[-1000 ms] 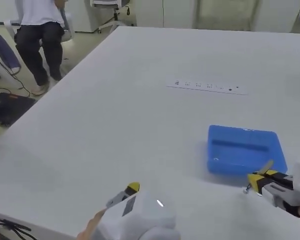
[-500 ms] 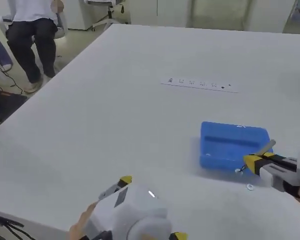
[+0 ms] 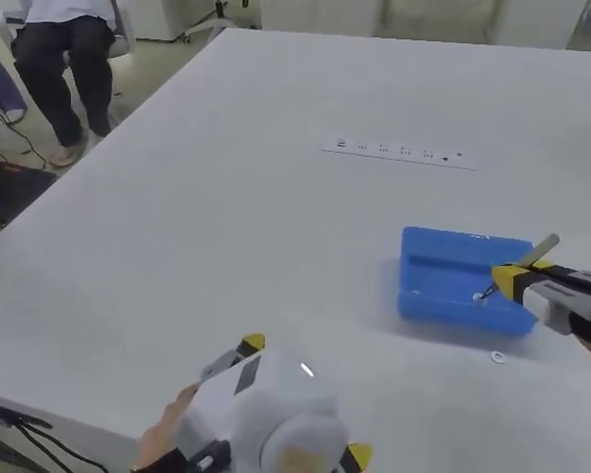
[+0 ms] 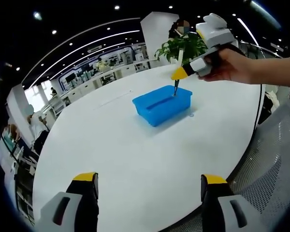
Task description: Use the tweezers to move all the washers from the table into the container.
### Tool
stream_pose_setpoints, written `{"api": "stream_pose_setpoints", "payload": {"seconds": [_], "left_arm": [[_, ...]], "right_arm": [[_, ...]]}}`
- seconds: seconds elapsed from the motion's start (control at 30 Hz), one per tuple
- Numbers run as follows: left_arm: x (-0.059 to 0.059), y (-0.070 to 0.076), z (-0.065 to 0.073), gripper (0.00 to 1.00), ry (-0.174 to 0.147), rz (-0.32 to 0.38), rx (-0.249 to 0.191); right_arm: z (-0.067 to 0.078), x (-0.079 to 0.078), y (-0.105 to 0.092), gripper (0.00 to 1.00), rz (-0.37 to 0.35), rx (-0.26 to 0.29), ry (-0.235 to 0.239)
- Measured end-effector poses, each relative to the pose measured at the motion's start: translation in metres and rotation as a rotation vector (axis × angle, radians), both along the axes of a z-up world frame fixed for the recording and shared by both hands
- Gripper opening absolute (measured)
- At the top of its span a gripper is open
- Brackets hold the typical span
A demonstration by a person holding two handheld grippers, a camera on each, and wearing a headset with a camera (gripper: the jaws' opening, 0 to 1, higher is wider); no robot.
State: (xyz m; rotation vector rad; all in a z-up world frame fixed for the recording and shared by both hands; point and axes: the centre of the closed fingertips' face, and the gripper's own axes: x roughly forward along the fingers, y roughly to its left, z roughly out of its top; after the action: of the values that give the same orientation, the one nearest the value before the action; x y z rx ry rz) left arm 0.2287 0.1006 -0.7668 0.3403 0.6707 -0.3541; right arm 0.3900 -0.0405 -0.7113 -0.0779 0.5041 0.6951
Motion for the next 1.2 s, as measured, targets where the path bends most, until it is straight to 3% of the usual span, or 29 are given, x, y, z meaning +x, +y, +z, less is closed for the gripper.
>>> {"api": "stream_pose_setpoints", "payload": {"seconds": [0.13, 0.3, 0.67, 0.77, 1.03, 1.2], "left_arm": [[0.000, 0.000, -0.001, 0.89, 0.003, -0.003, 0.002], [-0.001, 0.000, -0.002, 0.89, 0.012, -0.004, 0.007], [0.000, 0.001, -0.002, 0.88, 0.011, 0.006, 0.004], [-0.002, 0.001, -0.005, 0.88, 0.029, 0.003, 0.004], [-0.003, 0.000, -0.006, 0.87, 0.034, -0.007, 0.020], [-0.003, 0.001, -0.007, 0.86, 0.037, -0.006, 0.025]], "right_arm": [[-0.006, 0.012, 0.002, 0.03, -0.013, -0.008, -0.001], [-0.031, 0.025, 0.003, 0.03, -0.024, -0.039, 0.036], [-0.065, 0.029, 0.005, 0.03, -0.025, -0.076, 0.098], [-0.066, 0.030, 0.007, 0.03, -0.025, -0.073, 0.099], [-0.065, 0.026, 0.009, 0.03, -0.003, -0.109, 0.055], [-0.064, 0.025, 0.007, 0.03, -0.007, -0.094, 0.047]]}}
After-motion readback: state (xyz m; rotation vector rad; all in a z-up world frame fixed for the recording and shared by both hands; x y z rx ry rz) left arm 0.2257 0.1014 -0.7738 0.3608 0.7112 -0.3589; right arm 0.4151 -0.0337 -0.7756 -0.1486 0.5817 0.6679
